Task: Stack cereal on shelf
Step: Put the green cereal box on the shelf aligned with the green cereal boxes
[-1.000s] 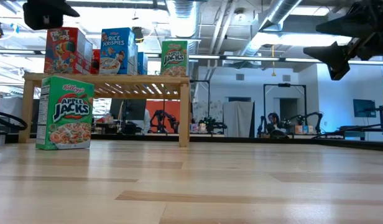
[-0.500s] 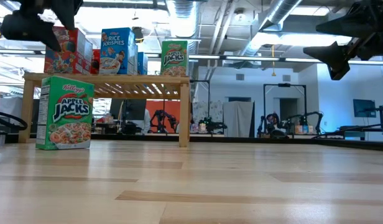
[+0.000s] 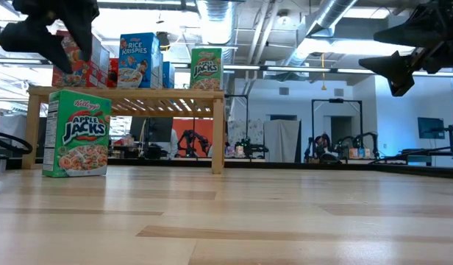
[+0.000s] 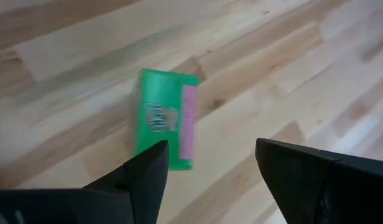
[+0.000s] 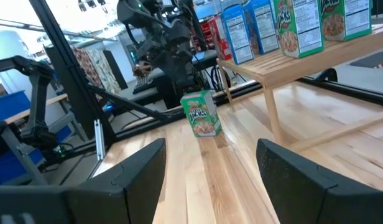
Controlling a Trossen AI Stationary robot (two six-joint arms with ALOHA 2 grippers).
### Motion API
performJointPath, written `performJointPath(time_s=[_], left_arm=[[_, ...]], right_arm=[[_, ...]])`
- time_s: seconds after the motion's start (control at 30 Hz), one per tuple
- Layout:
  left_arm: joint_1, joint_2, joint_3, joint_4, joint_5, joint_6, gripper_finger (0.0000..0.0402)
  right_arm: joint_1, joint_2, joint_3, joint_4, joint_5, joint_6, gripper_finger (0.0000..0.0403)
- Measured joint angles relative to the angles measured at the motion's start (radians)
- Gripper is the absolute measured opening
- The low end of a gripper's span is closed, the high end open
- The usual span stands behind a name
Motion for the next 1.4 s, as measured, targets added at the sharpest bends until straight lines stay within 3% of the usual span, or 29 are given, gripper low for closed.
performJointPath(time_s=[0.47,1.0,1.4], left_arm=[[0.02,0.065,-0.001,-0.043,-0.031,0.052,0.0233],[0.056,0.166,-0.001,-0.046,-0.024,0.052,0.0341],[0.06,0.236,-0.001,-0.068,-0.025,0.05,0.035]], right_arm=[[0.0,0.0,0.0,-0.009,0.0,0.0,0.0276],[0.0,0.0,0.0,-0.074,0.0,0.0,0.0276],[0.0,0.0,0.0,-0.124,0.0,0.0,0.0276]])
